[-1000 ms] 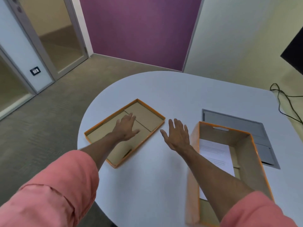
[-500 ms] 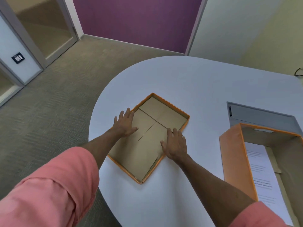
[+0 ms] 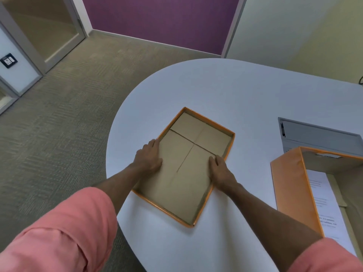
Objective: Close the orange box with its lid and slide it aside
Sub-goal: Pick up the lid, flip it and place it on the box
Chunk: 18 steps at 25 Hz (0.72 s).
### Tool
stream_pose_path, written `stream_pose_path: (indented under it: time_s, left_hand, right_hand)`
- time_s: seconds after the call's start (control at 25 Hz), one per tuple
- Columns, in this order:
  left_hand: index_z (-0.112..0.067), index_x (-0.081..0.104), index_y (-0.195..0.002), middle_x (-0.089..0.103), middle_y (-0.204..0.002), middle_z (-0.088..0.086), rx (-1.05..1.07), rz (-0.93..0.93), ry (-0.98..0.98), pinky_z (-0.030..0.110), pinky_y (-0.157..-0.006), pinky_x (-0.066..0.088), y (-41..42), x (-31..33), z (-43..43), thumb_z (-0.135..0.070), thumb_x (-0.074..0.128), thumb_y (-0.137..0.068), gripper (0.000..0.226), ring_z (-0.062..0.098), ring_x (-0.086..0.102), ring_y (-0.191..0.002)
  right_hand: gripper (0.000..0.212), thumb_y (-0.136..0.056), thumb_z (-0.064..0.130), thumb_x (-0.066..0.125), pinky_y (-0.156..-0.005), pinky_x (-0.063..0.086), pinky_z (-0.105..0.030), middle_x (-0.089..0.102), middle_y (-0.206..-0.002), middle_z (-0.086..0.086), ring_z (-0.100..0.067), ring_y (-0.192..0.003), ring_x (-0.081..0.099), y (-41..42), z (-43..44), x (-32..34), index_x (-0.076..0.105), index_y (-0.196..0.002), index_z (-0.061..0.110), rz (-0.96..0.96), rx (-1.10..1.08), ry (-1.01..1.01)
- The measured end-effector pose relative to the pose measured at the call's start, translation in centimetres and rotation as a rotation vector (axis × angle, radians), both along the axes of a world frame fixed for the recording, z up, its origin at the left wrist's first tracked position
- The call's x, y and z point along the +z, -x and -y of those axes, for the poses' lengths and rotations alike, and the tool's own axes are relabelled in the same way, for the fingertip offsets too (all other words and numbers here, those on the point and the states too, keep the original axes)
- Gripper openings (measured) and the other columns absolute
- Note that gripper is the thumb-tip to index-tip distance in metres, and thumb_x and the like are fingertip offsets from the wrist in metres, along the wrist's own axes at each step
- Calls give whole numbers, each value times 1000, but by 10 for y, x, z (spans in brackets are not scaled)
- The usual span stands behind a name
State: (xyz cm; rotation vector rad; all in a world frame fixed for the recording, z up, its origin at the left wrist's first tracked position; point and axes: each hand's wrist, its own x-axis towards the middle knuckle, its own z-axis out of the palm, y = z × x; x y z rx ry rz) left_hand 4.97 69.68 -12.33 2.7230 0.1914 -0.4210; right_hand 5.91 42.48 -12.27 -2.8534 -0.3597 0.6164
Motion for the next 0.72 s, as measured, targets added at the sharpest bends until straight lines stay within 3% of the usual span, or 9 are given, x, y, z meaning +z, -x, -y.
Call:
stream_pose_path:
  time_s: [0.08,0.12,0.24,0.32,0.4,0.52,0.6,0.72]
  left_hand:
    - [-11,27,-143,46,-136,14,-50,61,-25,46,-95,46,7,0,4,-28,50,-87,62,29,52,-114]
    - [-11,30,-139,50,-128,14,-49,74,-9,45,-92,48,8,0,6,-26,49,-88,57,29,53,-108]
    - [-7,28,-138,54,-121,16,80,26,141,44,-90,49,3,2,10,-17,49,-90,53,31,55,-107]
    - [-4,31,-137,56,-120,20,147,-46,237,44,-91,48,-2,3,15,-9,47,-91,48,34,56,-108]
    - [0,44,-123,58,-116,22,209,-54,301,45,-90,49,-6,5,21,-2,44,-89,34,37,57,-106]
    - [3,53,-123,58,-124,22,345,-7,358,44,-98,48,-6,10,26,7,45,-86,38,37,54,-115]
    - [3,55,-123,57,-127,22,405,24,384,45,-98,49,-5,14,28,11,51,-83,42,36,55,-117]
    - [5,58,-115,60,-116,24,470,73,433,43,-85,56,-4,28,37,17,59,-75,42,34,60,-103]
  right_hand:
    - [58,-96,53,23,-114,31,-49,36,-153,-2,-26,-137,40,-5,13,3,34,-140,18,24,-5,26]
    - [57,-97,52,27,-116,29,-49,31,-157,0,-24,-142,35,-7,18,5,31,-144,20,8,-60,-17]
    - [73,-93,22,56,-116,30,-47,13,-161,-13,-31,-148,18,-4,27,3,16,-152,9,36,-248,-136]
    - [79,-87,20,67,-110,35,-45,26,-152,-22,-38,-139,32,-1,28,0,21,-148,1,4,-539,-284]
    - [61,-84,18,69,-98,46,-44,48,-134,-24,-37,-122,50,-3,24,0,41,-133,-4,-83,-793,-413]
    - [34,-79,-1,60,-88,55,-46,64,-114,-27,-38,-106,63,-4,25,-1,56,-112,-7,-117,-893,-532]
    - [39,-78,-10,53,-87,57,-46,66,-112,-25,-37,-101,65,-5,32,3,59,-115,-3,-96,-909,-609]
    - [52,-78,-16,47,-84,57,-42,68,-110,-20,-32,-92,66,-11,45,17,60,-124,4,-43,-879,-679]
